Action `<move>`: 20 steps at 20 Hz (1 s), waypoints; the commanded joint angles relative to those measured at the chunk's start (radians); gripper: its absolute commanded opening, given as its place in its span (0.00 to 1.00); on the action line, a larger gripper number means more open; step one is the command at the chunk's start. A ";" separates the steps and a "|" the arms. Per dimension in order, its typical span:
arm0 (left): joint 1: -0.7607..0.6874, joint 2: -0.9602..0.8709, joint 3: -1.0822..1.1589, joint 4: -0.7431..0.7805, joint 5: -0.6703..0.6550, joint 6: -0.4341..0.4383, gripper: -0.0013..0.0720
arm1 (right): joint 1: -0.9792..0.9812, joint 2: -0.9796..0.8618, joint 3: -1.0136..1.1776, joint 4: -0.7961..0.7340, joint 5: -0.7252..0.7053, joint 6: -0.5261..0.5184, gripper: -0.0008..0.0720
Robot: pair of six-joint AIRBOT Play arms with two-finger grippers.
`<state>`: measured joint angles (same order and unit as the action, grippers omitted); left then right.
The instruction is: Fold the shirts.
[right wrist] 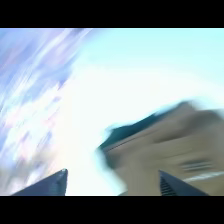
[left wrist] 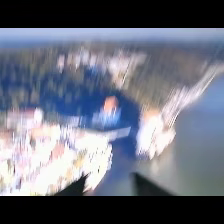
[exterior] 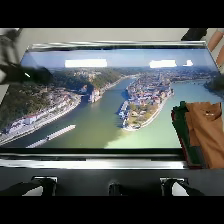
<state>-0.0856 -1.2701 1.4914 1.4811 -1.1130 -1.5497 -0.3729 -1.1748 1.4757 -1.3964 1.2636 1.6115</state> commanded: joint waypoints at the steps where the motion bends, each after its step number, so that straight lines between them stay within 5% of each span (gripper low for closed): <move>1: -0.091 -0.050 -0.195 0.127 -0.244 -0.116 1.00 | 0.363 -0.106 -0.063 -0.048 0.133 0.106 0.85; 6: -0.093 0.140 -0.575 -0.008 0.038 -0.231 1.00 | 0.507 -0.190 -0.103 0.020 0.156 0.128 0.88; 20: -0.095 0.148 -0.550 -0.005 0.060 -0.231 1.00 | 0.507 -0.189 -0.103 0.024 0.167 0.129 0.88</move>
